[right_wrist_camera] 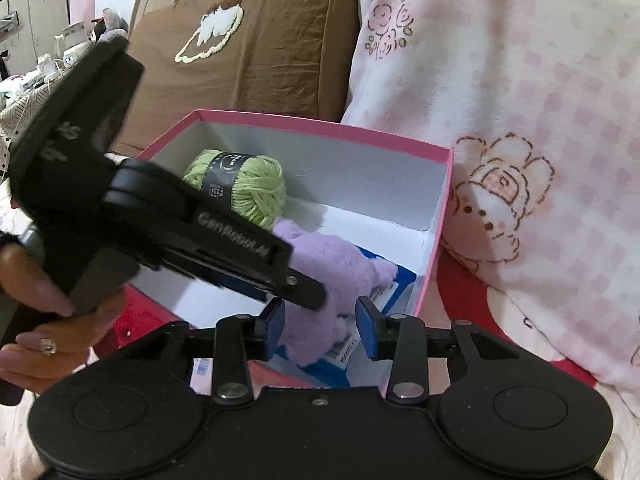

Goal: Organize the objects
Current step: 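Lower the plush into the box beside the clear case and open the left tool, then withdraw the left tool from the box toward the orange sponge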

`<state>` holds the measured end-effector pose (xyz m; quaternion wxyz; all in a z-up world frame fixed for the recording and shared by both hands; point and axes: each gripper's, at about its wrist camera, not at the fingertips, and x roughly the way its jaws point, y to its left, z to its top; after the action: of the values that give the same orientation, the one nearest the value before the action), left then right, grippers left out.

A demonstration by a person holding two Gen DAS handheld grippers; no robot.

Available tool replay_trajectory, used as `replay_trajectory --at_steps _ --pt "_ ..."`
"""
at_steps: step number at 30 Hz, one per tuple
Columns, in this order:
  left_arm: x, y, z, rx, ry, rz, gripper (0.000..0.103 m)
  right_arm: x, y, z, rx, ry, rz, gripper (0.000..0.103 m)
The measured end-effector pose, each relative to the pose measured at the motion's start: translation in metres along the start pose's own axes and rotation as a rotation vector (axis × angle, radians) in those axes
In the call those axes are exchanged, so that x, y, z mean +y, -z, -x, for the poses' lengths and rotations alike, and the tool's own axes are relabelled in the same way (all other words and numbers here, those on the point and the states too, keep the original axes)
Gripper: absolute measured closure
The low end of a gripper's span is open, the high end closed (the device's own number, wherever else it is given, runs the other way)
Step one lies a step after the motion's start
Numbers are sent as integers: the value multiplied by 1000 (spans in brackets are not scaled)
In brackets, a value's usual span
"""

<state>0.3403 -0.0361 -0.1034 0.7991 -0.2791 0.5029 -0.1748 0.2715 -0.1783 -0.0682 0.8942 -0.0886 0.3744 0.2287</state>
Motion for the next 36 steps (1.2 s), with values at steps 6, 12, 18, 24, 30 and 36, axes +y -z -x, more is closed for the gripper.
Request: replay_trajectory --at_steps 6,12,18,24,30,36 --pt "-17 -4 -6 -34 -34 -37 71 -4 0 4 -9 13 -11 59" --pt "-27 0 19 -44 -71 -107 64 0 5 21 -14 -2 -22 59" --pt "-38 6 56 -48 -85 -175 62 5 5 30 -10 -19 -34 55" --pt "-37 10 89 -44 -62 -167 62 6 -2 42 2 -18 -10 54" --pt "-47 21 125 -65 -104 -222 61 16 -5 63 -22 46 79 49" --pt "-63 39 158 -49 -164 -297 50 19 -5 80 -14 17 56 40"
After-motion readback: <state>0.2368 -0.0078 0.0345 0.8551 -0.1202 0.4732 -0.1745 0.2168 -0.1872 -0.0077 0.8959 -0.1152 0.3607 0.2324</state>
